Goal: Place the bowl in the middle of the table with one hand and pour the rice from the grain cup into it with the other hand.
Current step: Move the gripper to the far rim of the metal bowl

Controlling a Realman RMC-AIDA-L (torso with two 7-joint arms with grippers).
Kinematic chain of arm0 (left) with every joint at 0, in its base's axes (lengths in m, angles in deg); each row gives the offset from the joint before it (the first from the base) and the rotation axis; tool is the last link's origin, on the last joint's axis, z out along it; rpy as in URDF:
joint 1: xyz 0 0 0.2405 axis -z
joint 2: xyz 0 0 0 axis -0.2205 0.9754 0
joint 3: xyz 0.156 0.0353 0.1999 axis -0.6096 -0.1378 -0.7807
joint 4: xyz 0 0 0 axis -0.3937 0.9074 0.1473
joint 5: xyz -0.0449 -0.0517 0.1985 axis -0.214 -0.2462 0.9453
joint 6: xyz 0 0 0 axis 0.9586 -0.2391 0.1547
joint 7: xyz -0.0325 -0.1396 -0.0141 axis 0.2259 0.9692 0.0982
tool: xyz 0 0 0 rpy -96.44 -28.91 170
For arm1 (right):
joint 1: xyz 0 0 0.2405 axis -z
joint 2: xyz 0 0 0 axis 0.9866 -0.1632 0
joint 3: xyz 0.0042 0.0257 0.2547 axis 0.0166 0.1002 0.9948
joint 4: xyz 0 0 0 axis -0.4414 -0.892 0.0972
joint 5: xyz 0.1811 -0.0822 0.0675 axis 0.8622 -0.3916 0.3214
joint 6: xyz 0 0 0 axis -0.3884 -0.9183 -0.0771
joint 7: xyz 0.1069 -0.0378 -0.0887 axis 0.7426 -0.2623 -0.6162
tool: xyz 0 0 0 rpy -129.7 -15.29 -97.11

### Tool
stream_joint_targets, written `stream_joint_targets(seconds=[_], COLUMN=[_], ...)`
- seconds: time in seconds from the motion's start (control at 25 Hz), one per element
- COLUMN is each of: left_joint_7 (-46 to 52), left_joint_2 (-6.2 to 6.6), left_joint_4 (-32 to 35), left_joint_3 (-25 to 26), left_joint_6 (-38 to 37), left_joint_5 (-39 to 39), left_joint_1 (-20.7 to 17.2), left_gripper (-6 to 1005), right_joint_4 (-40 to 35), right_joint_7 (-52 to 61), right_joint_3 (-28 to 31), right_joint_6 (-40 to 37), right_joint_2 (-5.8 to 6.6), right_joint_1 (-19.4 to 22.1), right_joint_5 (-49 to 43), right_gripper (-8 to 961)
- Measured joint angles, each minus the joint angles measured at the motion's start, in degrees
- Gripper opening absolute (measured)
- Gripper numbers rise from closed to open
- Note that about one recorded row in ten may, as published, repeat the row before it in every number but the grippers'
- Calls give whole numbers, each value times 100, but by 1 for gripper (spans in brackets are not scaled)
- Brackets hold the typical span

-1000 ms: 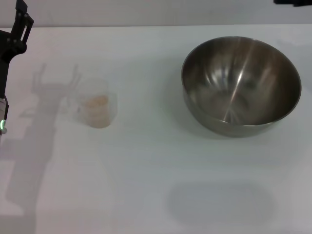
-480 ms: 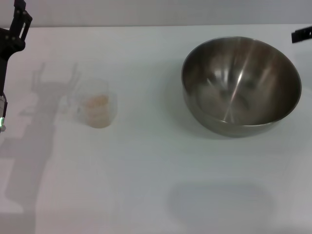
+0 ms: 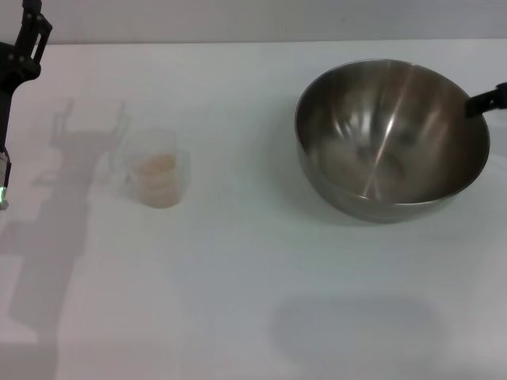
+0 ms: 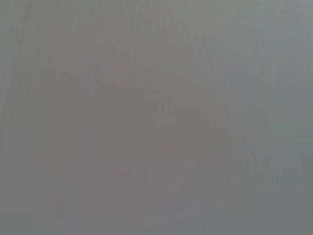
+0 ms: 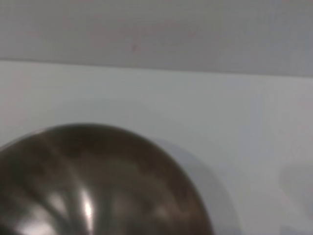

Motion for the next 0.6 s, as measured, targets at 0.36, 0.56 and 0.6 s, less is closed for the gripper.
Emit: stream_joint_targets(seconds=[0.36,0.56,0.6], left_joint_7=[0,0,0], left_joint_2=[0,0,0], left_joint_4=[18,24,25], left_joint_3=[6,8,8], left_joint_6=[1,0,-1], left_joint_5=[-37,-40,-40], left_joint_1=[17,18,17], left_gripper=[861,861,861], right_joint_4=[497,784,855], right_joint_7=[-123,-363,-395], right_joint_3=[-38,-59,-58], right_joint_6=[-192,-237,-274], right_joint_2=[-8,-19,-21], right_joint_1=[-204,-311,-332], right_joint_5=[-14,-48,-62], right_gripper=[714,675,665])
